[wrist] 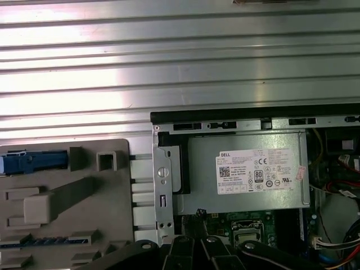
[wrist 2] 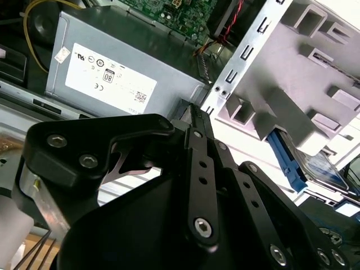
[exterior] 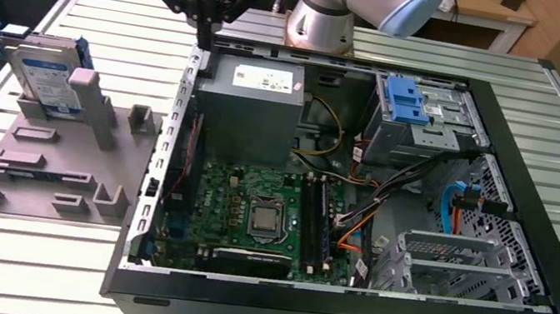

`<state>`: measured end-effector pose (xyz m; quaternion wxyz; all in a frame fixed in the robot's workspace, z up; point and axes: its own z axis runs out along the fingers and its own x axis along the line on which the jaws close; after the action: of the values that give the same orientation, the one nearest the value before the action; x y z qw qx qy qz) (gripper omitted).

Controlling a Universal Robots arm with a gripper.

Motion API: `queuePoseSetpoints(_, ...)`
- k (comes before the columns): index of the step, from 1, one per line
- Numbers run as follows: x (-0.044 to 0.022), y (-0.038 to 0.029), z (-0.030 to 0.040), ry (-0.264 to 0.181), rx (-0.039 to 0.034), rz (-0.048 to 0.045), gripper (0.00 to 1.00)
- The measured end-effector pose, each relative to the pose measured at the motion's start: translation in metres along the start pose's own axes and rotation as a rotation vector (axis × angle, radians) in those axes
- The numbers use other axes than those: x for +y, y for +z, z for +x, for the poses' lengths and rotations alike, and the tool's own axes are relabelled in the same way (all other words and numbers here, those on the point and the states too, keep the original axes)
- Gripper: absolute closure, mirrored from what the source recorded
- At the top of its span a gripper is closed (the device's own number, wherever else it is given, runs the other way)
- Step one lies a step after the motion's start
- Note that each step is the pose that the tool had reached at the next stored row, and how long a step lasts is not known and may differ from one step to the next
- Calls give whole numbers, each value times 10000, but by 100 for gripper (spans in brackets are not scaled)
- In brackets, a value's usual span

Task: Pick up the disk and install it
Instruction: 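Reach for the disk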

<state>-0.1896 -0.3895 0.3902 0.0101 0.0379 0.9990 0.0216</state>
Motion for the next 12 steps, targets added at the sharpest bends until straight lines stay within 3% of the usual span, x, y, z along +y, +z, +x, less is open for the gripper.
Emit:
queuePoseSetpoints(5, 9, 1, 56, 4, 1, 1, 89)
queuePoseSetpoints(12, 28, 0, 232, 13, 33, 1, 89)
